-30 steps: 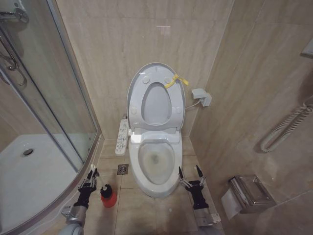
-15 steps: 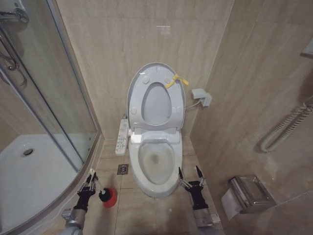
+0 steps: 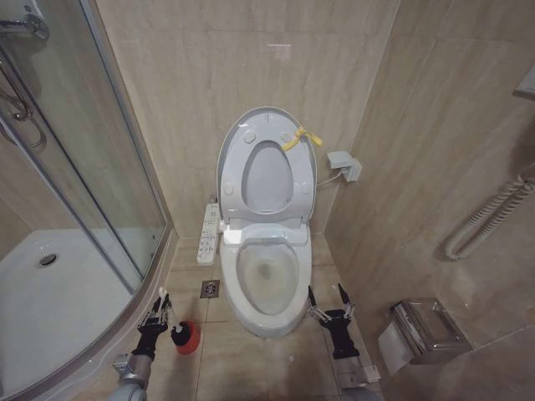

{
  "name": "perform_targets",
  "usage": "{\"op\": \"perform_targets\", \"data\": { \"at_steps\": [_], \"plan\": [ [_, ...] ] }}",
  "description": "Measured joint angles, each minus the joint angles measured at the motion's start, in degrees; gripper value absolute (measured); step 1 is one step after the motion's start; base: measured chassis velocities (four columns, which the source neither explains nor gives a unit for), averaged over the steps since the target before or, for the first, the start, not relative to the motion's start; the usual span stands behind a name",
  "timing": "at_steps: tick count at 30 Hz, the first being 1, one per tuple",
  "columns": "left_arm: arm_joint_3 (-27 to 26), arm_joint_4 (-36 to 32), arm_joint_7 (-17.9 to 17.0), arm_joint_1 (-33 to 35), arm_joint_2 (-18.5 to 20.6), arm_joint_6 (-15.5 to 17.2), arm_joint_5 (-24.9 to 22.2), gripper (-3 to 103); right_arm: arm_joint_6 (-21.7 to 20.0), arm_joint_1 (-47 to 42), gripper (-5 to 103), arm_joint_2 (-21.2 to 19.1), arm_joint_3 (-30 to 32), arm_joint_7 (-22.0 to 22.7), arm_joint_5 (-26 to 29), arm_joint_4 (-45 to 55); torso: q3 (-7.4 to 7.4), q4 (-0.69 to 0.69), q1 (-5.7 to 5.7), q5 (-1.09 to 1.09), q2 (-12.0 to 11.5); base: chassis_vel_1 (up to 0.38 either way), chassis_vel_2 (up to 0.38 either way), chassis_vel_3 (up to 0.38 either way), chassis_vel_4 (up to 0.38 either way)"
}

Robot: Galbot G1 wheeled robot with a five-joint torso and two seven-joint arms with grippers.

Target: Open the toilet lid, clean the toilet bowl with a toilet brush, close the toilet lid, and flush.

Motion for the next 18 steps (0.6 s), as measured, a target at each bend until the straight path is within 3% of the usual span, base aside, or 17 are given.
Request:
{"op": "perform_targets", "data": {
  "at_steps": [18],
  "plan": [
    [-0.16,1.28,2.63,-2.04,-0.23,-1.43,-0.99,20,0.08,0.09,100,0.60,0.06,-0.22,-0.12,-0.52,0.00,0.00,0.00,0.00,0.00,0.000,0.000,0.000,0.000]
  ]
}}
